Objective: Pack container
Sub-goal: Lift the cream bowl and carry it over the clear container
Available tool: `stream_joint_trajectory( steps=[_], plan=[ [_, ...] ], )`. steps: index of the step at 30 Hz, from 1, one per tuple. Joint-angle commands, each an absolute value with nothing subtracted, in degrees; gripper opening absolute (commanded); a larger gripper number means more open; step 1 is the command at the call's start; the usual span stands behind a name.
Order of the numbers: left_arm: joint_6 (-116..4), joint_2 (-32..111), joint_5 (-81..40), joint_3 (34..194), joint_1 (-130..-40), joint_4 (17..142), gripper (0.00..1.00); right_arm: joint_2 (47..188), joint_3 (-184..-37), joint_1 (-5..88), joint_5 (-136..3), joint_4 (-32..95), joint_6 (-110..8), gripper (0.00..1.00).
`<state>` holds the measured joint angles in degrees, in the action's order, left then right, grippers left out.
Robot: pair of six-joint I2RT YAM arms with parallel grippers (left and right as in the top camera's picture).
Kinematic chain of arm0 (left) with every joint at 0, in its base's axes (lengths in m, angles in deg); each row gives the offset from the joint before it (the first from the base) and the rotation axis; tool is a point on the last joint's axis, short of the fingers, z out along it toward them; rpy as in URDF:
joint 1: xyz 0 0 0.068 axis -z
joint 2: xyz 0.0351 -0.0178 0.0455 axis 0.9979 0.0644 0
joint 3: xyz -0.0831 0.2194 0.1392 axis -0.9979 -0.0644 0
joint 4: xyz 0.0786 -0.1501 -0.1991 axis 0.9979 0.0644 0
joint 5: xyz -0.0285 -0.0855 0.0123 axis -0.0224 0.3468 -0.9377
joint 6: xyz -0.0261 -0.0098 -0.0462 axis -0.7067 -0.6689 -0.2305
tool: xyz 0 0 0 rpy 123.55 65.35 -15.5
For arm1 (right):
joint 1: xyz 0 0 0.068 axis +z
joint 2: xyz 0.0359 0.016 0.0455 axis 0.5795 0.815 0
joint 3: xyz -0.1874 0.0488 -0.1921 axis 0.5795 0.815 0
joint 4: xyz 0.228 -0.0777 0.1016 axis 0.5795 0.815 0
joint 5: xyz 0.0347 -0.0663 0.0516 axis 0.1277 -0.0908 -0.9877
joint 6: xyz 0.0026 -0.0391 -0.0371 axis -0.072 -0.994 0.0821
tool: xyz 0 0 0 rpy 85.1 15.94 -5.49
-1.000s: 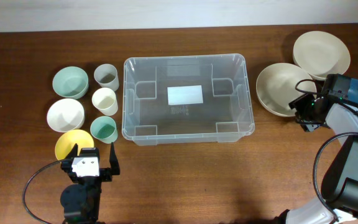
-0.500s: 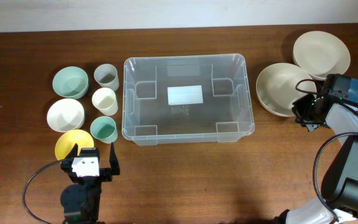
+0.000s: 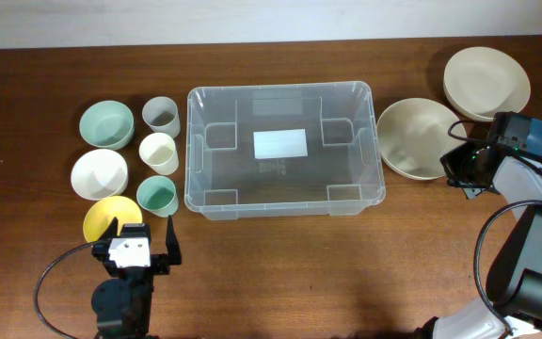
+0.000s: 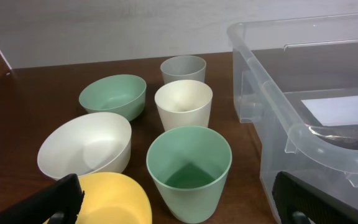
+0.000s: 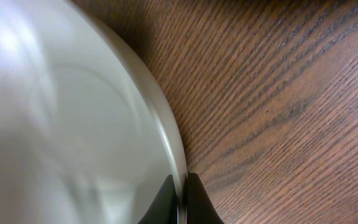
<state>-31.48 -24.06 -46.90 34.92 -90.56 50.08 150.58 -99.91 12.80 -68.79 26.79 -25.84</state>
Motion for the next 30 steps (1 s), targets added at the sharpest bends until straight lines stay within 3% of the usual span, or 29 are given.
stream_joint_trajectory(
  steps=[1, 12, 21, 30],
  plan=[
    [-30.7, -24.1, -46.5, 34.6, -90.3, 50.1, 0.99, 150.7, -100.0, 12.0, -68.9, 26.7, -25.3, 0.03],
    [-30.7, -24.1, -46.5, 34.6, -90.3, 50.1, 0.99, 147.5, -111.2, 10.6, -72.4, 32.4, -25.6, 0.04],
    [-30.7, -24.1, -46.5, 34.6, -90.3, 50.1, 0.99, 146.4, -135.6, 10.6, -72.6, 48.4, -28.9, 0.04],
    [-30.7, -24.1, -46.5, 34.6, -90.3, 50.1, 1.00, 146.3, -158.8, 16.5, -84.4, 64.8, -39.8, 0.04]
  ],
)
